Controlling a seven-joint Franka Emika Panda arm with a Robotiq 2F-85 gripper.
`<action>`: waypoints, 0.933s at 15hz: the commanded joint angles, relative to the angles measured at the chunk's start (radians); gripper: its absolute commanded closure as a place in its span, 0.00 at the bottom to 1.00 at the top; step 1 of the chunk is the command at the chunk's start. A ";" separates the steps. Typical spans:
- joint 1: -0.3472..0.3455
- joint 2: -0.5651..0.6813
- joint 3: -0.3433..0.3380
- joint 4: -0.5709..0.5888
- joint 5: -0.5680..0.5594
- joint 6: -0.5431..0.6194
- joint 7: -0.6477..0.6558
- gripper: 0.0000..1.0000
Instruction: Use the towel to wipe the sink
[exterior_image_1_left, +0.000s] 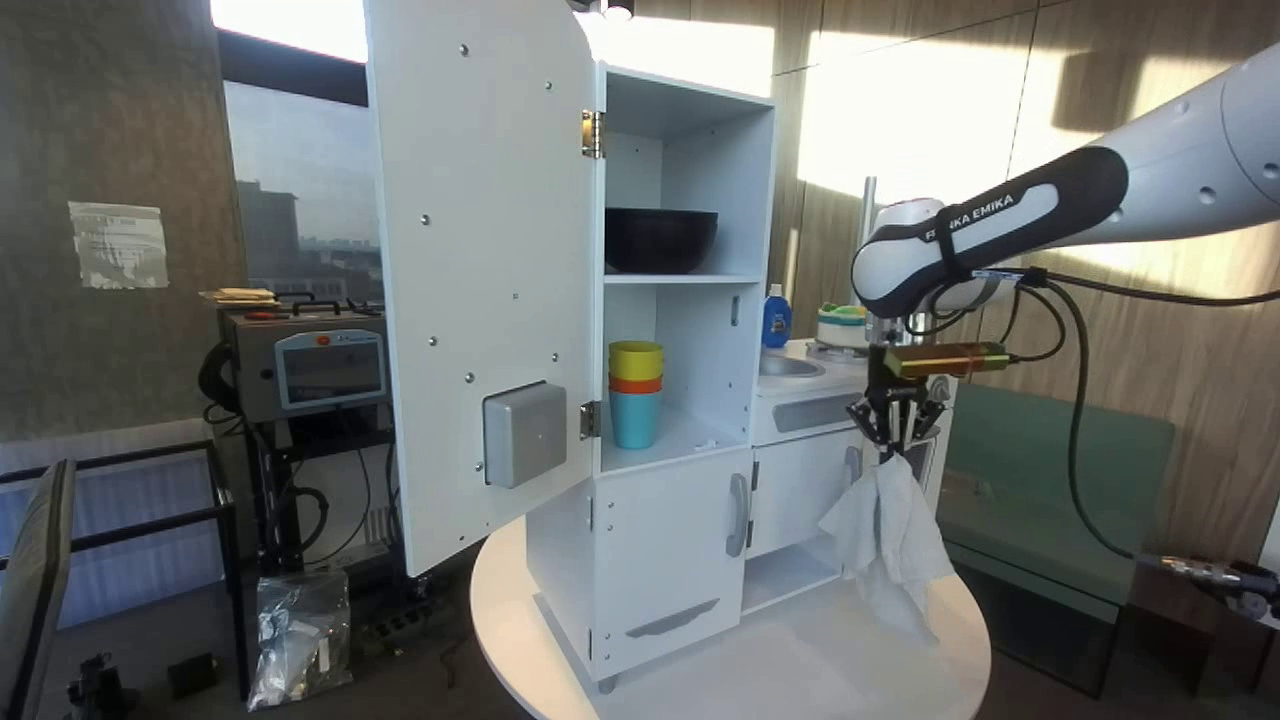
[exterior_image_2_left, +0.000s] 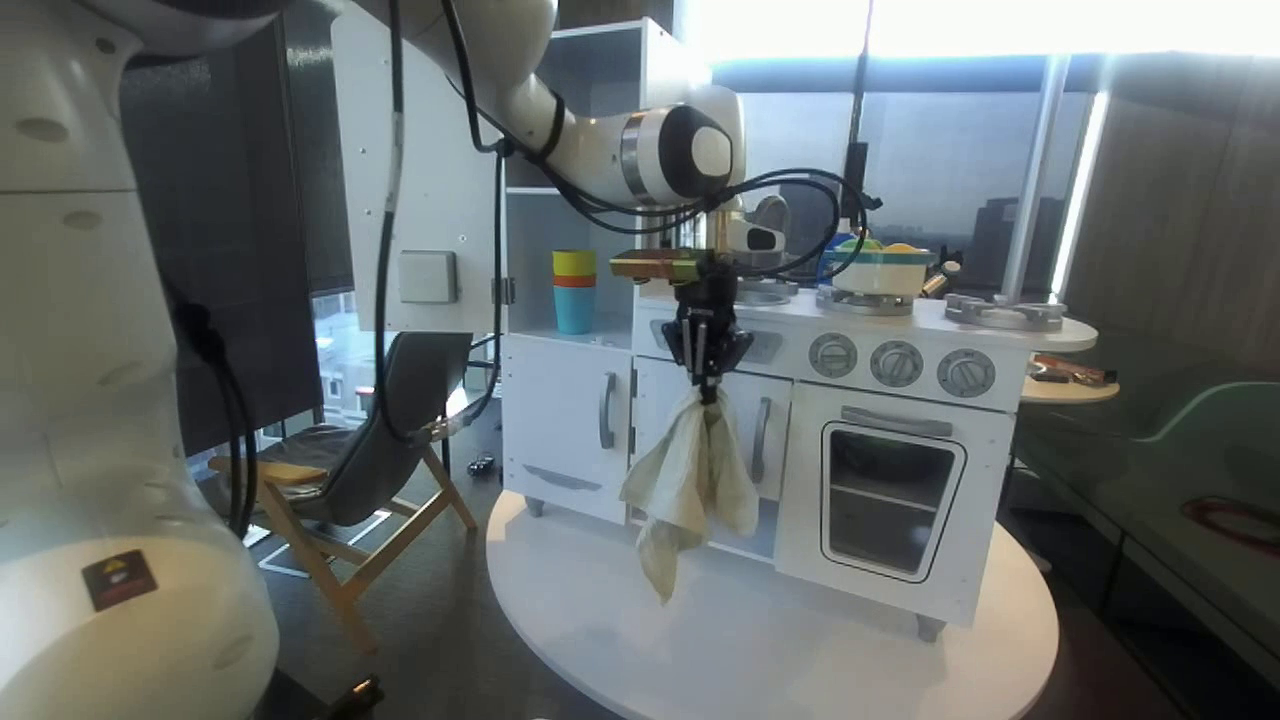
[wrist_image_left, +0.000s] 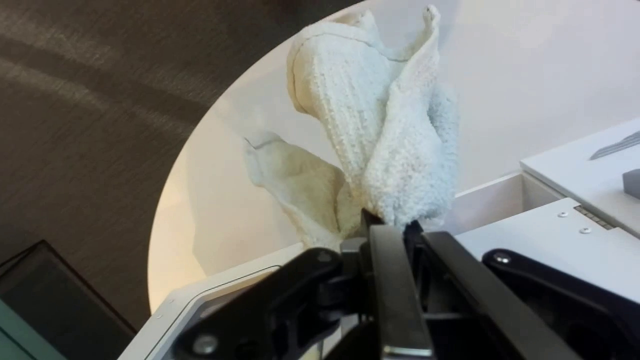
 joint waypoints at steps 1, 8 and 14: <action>0.013 0.049 -0.023 -0.007 0.076 0.066 -0.101 0.89; 0.012 0.112 -0.019 -0.007 0.151 0.083 -0.203 0.62; 0.018 0.092 -0.017 0.054 0.145 0.019 -0.147 0.18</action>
